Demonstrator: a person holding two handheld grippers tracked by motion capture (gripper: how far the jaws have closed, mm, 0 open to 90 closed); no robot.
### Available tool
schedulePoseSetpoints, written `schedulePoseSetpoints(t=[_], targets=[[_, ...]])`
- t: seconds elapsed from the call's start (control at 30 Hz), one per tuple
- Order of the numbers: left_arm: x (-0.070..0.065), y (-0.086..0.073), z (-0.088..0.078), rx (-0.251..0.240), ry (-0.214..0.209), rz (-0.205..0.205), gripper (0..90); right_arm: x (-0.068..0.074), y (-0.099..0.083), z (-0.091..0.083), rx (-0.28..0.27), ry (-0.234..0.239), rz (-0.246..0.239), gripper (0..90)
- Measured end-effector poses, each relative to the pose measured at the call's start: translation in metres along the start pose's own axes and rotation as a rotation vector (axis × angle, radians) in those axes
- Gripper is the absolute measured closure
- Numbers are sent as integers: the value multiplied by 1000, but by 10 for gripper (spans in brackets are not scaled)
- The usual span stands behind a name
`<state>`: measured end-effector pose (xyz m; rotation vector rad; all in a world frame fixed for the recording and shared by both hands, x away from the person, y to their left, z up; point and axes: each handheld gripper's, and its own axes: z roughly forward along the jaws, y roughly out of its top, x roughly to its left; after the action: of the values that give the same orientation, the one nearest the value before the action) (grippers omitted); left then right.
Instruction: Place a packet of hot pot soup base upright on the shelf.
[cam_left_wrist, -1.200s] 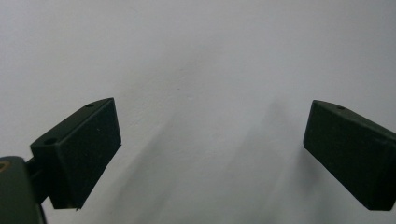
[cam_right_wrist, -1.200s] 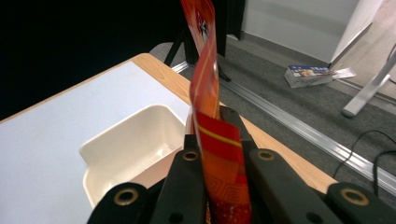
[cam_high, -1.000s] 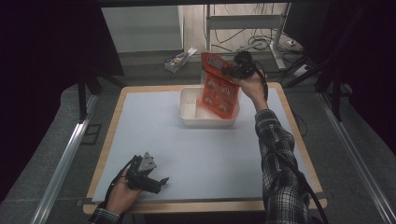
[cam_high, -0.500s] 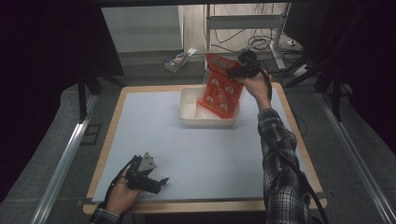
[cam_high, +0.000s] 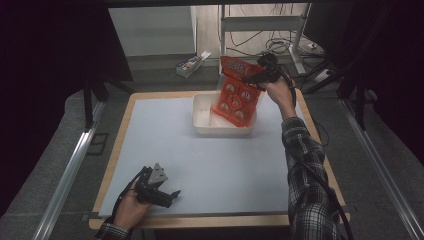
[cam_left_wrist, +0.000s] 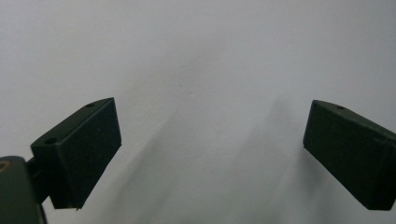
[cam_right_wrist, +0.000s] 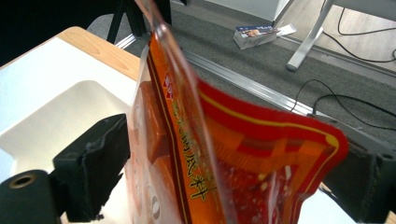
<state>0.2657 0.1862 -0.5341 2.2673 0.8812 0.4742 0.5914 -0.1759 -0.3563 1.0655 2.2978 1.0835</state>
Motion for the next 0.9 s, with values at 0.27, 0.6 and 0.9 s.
schedulePoseSetpoints(t=[0.27, 0.6, 0.9], targets=[[1, 1, -2, -16, -16, -18, 32, 1, -5, -8, 7, 1, -13, 60], [2, 1, -3, -25, -29, -34, 29, 1, -17, -18, 7, 21, -17, 39], [7, 1, -8, -83, -75, -57, 35, 6, -31, -24, 12, 25, -29, 32]])
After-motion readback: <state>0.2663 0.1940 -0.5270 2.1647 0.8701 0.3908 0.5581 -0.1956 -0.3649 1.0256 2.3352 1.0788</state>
